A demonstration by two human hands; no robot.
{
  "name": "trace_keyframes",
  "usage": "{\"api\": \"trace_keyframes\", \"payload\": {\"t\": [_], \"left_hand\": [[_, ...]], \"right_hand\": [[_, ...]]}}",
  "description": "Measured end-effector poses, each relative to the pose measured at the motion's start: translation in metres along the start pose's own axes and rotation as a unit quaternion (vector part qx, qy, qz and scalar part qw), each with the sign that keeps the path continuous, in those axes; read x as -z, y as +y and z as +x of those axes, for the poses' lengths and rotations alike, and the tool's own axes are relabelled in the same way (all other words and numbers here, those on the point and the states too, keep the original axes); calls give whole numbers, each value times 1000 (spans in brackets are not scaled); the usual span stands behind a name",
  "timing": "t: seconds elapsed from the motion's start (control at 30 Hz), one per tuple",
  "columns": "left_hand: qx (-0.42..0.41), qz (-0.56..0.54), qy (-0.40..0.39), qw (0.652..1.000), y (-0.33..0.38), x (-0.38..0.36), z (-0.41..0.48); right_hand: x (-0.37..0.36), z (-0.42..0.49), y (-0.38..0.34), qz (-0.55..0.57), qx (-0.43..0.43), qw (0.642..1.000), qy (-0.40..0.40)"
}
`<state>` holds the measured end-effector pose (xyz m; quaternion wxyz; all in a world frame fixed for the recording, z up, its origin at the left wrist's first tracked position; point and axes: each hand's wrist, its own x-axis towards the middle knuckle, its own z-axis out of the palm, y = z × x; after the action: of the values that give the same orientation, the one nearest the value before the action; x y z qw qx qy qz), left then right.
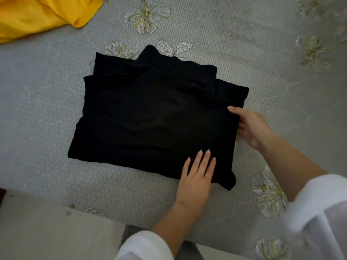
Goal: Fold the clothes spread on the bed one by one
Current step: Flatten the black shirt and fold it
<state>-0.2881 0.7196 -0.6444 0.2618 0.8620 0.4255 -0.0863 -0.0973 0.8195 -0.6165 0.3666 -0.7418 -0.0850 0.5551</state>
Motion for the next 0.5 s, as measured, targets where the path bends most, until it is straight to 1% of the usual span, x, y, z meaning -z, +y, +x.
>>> {"api": "trace_keyframes", "payload": {"t": [0.03,0.07,0.1,0.13,0.17,0.2,0.27,0.33,0.4,0.47,0.5], "left_hand": [[9,-40,15,999,-1,3,-1],[13,-117,30,993,-3,4,-2],[17,-229,42,972,-5,9,-3],[31,-343,46,938,-9,19,-5],[57,-443,53,893,-14,33,-8],[81,-531,70,841,-22,49,-12],[127,-653,100,740,-43,77,-22],[162,-723,105,663,-68,98,-34],[193,-787,119,573,-94,108,-46],[225,-831,153,484,-119,111,-55],[236,-844,168,451,-129,111,-57]], "right_hand": [[-5,1,-6,0,-2,1000,11],[-9,1,-12,1,-5,1000,18],[-14,0,-18,7,-9,1000,21],[-19,-1,-25,18,-14,1000,18],[-25,-3,-33,31,-18,999,8],[-32,-6,-41,44,-17,999,-6],[-54,-12,-58,61,12,998,-28],[-85,-18,-74,54,71,995,-35],[-120,-24,-88,28,118,992,-34],[-159,-26,-96,-12,143,989,-49],[-178,-27,-98,-31,150,986,-62]]}}
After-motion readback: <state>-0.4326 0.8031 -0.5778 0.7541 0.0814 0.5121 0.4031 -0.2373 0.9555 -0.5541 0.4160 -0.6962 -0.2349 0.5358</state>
